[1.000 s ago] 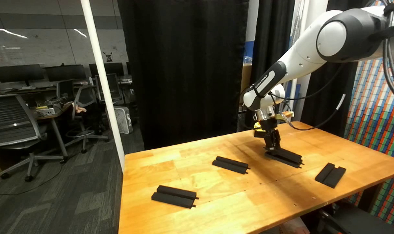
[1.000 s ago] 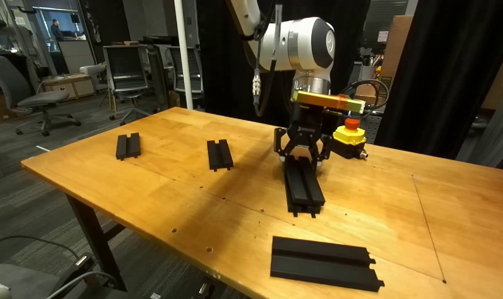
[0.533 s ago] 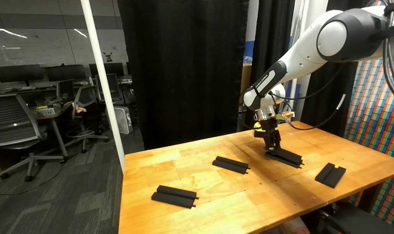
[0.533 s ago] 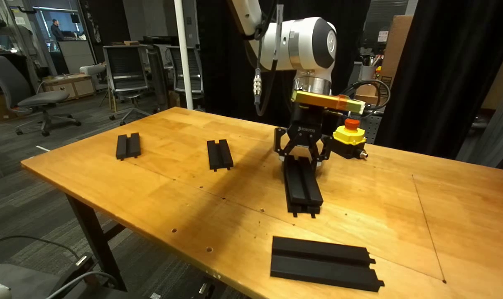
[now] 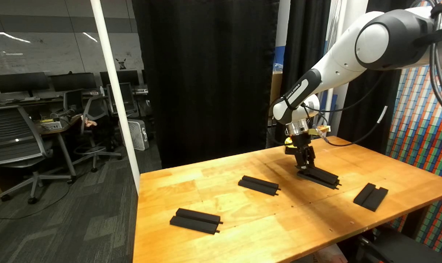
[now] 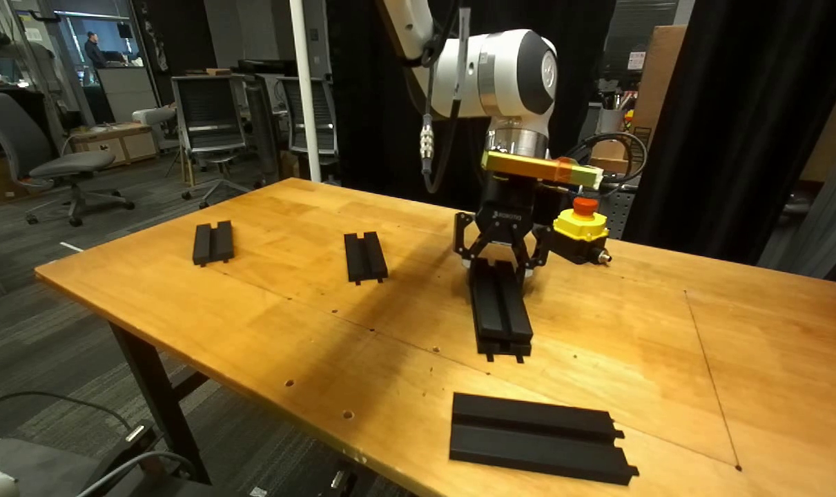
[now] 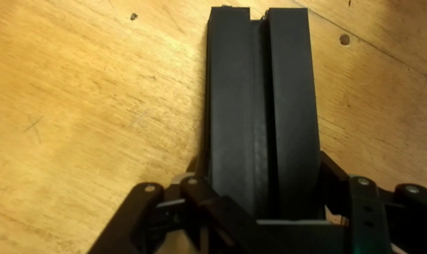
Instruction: Stack the black pieces together
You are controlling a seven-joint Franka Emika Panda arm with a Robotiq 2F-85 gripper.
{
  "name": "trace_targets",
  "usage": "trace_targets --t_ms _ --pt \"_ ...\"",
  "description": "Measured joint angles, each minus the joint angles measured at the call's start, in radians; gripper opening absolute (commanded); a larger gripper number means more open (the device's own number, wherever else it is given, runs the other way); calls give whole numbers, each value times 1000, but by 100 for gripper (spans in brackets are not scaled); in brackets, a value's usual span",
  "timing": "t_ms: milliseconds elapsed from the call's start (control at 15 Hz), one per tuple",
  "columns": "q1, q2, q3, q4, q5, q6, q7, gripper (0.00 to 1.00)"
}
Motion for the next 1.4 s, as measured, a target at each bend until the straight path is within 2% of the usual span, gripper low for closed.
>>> trace_targets --t_ms 133,733,1067,1400 --pt "0 0 0 -6 0 0 4 100" --pt "-2 -18 -4 -33 0 0 73 100" --pt "-4 -122 -24 -93 0 -1 166 100" --pt "-1 -271 -52 -232 41 -1 377 100"
